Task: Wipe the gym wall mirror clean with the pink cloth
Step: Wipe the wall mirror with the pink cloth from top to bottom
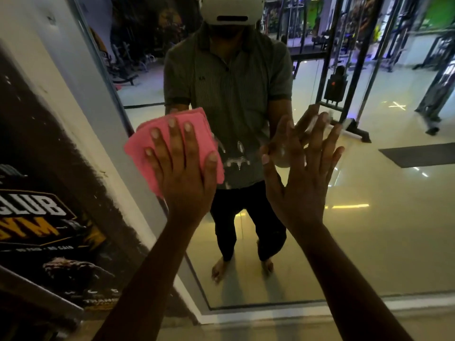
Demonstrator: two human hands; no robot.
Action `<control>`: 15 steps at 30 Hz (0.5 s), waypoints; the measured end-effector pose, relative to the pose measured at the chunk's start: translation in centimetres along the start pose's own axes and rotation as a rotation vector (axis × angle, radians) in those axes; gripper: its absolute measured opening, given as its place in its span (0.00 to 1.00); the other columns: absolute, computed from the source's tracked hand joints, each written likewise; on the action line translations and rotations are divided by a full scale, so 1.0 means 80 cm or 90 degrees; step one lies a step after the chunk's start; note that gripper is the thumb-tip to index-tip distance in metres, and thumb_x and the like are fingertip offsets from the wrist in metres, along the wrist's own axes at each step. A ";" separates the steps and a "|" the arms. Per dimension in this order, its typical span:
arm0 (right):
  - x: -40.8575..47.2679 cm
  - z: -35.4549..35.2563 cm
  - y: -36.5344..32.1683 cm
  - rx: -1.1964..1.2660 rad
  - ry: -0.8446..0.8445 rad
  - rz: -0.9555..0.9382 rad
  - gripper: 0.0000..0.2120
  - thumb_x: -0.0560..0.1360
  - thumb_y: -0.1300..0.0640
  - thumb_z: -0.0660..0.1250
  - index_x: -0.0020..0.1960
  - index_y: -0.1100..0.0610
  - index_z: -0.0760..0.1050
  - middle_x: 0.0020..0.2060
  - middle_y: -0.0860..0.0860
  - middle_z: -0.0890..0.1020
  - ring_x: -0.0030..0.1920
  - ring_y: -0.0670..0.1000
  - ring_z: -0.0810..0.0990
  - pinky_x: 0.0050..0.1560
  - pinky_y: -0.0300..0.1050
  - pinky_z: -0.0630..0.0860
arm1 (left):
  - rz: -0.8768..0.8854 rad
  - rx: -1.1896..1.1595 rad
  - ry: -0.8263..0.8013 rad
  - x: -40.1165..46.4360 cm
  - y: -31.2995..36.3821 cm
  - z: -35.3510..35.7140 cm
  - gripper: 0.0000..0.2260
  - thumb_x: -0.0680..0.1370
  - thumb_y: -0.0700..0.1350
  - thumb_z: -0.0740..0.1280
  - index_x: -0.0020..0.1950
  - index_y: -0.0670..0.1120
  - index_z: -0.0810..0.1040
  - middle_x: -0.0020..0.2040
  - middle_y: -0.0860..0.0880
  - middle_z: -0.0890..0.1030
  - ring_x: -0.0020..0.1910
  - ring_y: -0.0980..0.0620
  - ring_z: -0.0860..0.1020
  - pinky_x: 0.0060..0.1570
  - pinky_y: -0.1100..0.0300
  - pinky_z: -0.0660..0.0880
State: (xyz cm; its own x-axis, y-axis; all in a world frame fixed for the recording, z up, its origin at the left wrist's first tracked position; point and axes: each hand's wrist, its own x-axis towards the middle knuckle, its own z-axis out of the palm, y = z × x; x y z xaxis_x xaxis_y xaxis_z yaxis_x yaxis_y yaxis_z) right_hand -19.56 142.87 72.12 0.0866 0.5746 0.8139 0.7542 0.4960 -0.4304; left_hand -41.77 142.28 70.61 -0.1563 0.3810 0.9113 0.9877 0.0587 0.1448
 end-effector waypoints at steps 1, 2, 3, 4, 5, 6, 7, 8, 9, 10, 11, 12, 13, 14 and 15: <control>0.000 0.000 0.001 -0.005 0.003 -0.005 0.36 0.87 0.42 0.68 0.88 0.49 0.56 0.88 0.65 0.50 0.88 0.69 0.44 0.85 0.74 0.45 | 0.041 -0.015 -0.015 -0.008 0.010 0.003 0.33 0.88 0.58 0.58 0.88 0.46 0.50 0.87 0.44 0.49 0.87 0.35 0.50 0.85 0.38 0.43; 0.001 -0.002 0.001 -0.007 0.004 -0.007 0.37 0.86 0.42 0.69 0.88 0.49 0.55 0.88 0.65 0.51 0.87 0.70 0.44 0.85 0.75 0.45 | 0.101 -0.025 -0.044 -0.025 0.014 0.005 0.33 0.88 0.58 0.59 0.88 0.48 0.50 0.88 0.45 0.49 0.87 0.38 0.48 0.85 0.39 0.42; 0.003 -0.003 0.004 -0.006 0.002 -0.007 0.37 0.86 0.42 0.69 0.88 0.49 0.55 0.88 0.65 0.51 0.87 0.70 0.44 0.84 0.75 0.45 | 0.157 -0.026 -0.073 -0.047 0.011 0.006 0.33 0.87 0.59 0.60 0.88 0.49 0.51 0.88 0.46 0.50 0.88 0.40 0.48 0.86 0.41 0.42; 0.005 -0.003 0.008 -0.011 0.000 -0.008 0.37 0.86 0.42 0.69 0.88 0.49 0.56 0.88 0.66 0.50 0.87 0.71 0.44 0.84 0.76 0.45 | 0.197 -0.012 -0.094 -0.065 0.001 0.005 0.33 0.87 0.59 0.60 0.88 0.51 0.52 0.88 0.46 0.52 0.88 0.42 0.49 0.86 0.42 0.42; 0.009 -0.002 0.013 -0.023 -0.002 -0.009 0.37 0.86 0.41 0.68 0.88 0.50 0.56 0.87 0.66 0.50 0.87 0.72 0.44 0.83 0.77 0.46 | 0.211 0.017 -0.096 -0.072 -0.009 0.002 0.33 0.86 0.59 0.60 0.88 0.52 0.52 0.88 0.46 0.53 0.88 0.42 0.49 0.85 0.42 0.41; 0.014 0.000 0.018 -0.035 -0.004 -0.014 0.37 0.86 0.40 0.68 0.89 0.51 0.57 0.87 0.67 0.50 0.87 0.73 0.45 0.83 0.78 0.46 | 0.189 0.041 -0.083 -0.065 -0.015 0.002 0.33 0.87 0.60 0.59 0.88 0.53 0.50 0.88 0.45 0.53 0.88 0.41 0.48 0.85 0.39 0.41; 0.018 0.003 0.021 -0.041 -0.008 -0.025 0.37 0.86 0.39 0.67 0.88 0.53 0.57 0.87 0.67 0.51 0.86 0.74 0.45 0.83 0.78 0.45 | 0.136 0.057 -0.063 -0.048 -0.011 0.001 0.32 0.88 0.60 0.56 0.89 0.54 0.48 0.88 0.44 0.53 0.88 0.39 0.49 0.85 0.36 0.40; 0.020 0.002 0.023 -0.038 -0.015 -0.034 0.37 0.86 0.39 0.66 0.88 0.54 0.58 0.87 0.68 0.51 0.86 0.76 0.46 0.83 0.78 0.45 | 0.071 0.056 -0.034 -0.029 -0.003 0.002 0.30 0.89 0.60 0.53 0.89 0.53 0.48 0.88 0.41 0.54 0.87 0.35 0.51 0.84 0.35 0.41; 0.021 0.003 0.026 -0.036 -0.021 -0.038 0.38 0.87 0.39 0.65 0.88 0.55 0.57 0.86 0.68 0.52 0.85 0.76 0.46 0.82 0.78 0.45 | 0.020 0.045 -0.005 -0.012 0.011 0.004 0.29 0.90 0.59 0.52 0.89 0.51 0.49 0.87 0.39 0.55 0.85 0.32 0.54 0.84 0.34 0.42; 0.022 0.004 0.030 -0.041 -0.026 -0.044 0.38 0.87 0.38 0.64 0.88 0.55 0.57 0.87 0.68 0.52 0.86 0.76 0.46 0.82 0.78 0.45 | -0.001 0.036 0.016 -0.003 0.025 0.011 0.29 0.90 0.58 0.53 0.89 0.49 0.50 0.87 0.38 0.55 0.85 0.30 0.55 0.84 0.33 0.44; 0.022 0.004 0.035 -0.046 -0.034 -0.053 0.38 0.87 0.37 0.64 0.88 0.55 0.57 0.87 0.67 0.51 0.86 0.75 0.45 0.82 0.78 0.45 | 0.007 0.033 0.024 -0.004 0.038 0.016 0.30 0.90 0.57 0.55 0.89 0.49 0.50 0.87 0.38 0.53 0.85 0.29 0.53 0.84 0.31 0.45; 0.021 0.003 0.040 -0.045 -0.043 -0.062 0.38 0.87 0.36 0.64 0.88 0.55 0.57 0.87 0.67 0.51 0.86 0.74 0.45 0.83 0.78 0.45 | 0.035 0.036 0.011 -0.014 0.044 0.021 0.32 0.89 0.56 0.57 0.89 0.49 0.48 0.88 0.40 0.49 0.86 0.31 0.51 0.84 0.31 0.45; 0.020 0.001 0.046 -0.040 -0.048 -0.068 0.38 0.86 0.36 0.64 0.88 0.55 0.58 0.87 0.66 0.51 0.86 0.74 0.45 0.83 0.78 0.45 | 0.070 0.038 -0.019 -0.030 0.043 0.022 0.33 0.88 0.57 0.58 0.89 0.51 0.46 0.89 0.42 0.46 0.87 0.34 0.47 0.84 0.31 0.44; 0.019 -0.001 0.050 -0.033 -0.050 -0.073 0.38 0.86 0.37 0.64 0.88 0.55 0.58 0.87 0.65 0.51 0.86 0.74 0.46 0.83 0.78 0.45 | 0.112 0.042 -0.050 -0.048 0.035 0.020 0.33 0.88 0.58 0.56 0.90 0.52 0.45 0.89 0.44 0.44 0.88 0.37 0.45 0.84 0.32 0.43; 0.018 -0.003 0.054 -0.027 -0.052 -0.082 0.38 0.86 0.37 0.65 0.88 0.55 0.59 0.87 0.65 0.51 0.86 0.74 0.46 0.83 0.78 0.46 | 0.140 0.055 -0.068 -0.058 0.023 0.014 0.32 0.89 0.59 0.54 0.90 0.54 0.44 0.89 0.46 0.44 0.88 0.39 0.44 0.84 0.33 0.43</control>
State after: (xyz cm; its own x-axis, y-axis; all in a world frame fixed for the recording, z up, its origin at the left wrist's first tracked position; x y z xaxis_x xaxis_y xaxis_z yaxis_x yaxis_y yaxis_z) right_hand -16.01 145.72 71.54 -0.0638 0.5597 0.8262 0.7827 0.5416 -0.3065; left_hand -39.21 141.66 66.24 0.0583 0.4883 0.8707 0.9952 0.0404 -0.0893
